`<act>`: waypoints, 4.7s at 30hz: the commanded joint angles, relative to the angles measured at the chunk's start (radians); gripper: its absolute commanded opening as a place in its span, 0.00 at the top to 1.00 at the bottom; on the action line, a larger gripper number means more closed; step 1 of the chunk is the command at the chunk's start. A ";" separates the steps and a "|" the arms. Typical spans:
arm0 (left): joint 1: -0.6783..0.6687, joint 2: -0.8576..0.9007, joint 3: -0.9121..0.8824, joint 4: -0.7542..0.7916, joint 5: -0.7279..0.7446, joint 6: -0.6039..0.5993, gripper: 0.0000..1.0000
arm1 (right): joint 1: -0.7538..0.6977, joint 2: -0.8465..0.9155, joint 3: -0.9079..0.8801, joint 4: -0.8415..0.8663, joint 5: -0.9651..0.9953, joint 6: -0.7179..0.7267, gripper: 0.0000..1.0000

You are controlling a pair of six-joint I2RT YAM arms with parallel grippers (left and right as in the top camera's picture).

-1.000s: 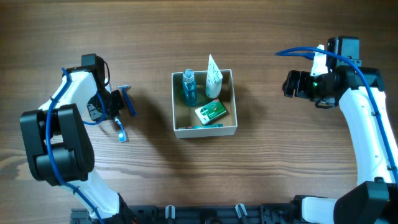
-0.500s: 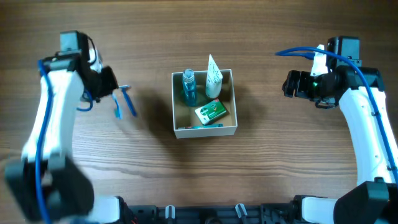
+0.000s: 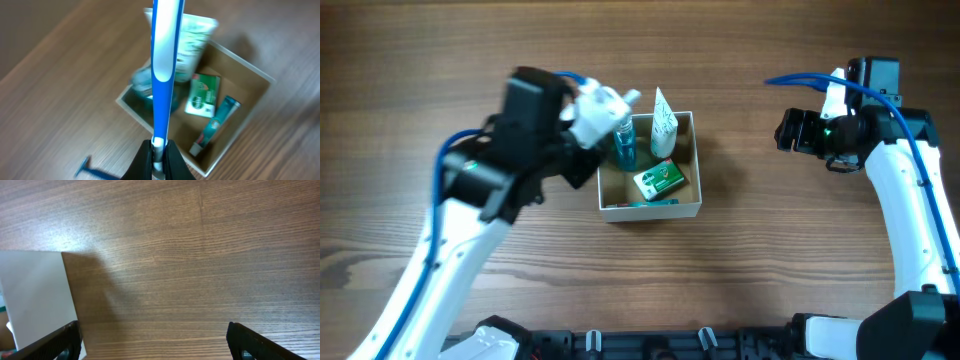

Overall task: Pack container
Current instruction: 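Carry the toothbrush right and lower it into the box, then open the left gripper and move it back over the razor, then lower the left gripper and grasp the blue razor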

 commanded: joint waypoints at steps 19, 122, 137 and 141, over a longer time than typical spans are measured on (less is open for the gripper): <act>-0.189 0.359 0.001 0.006 0.022 0.086 0.96 | -0.002 0.002 0.003 0.003 -0.004 0.032 0.06; 0.454 0.761 -0.068 0.010 -0.187 -0.716 0.85 | -0.002 0.002 0.003 0.001 -0.005 0.007 0.05; 0.455 0.751 0.006 -0.073 -0.187 -0.715 0.96 | -0.002 0.002 0.003 0.002 -0.005 0.007 0.05; 0.454 0.705 0.100 -0.148 -0.187 -0.715 0.96 | -0.002 0.002 0.003 0.002 -0.005 0.007 0.05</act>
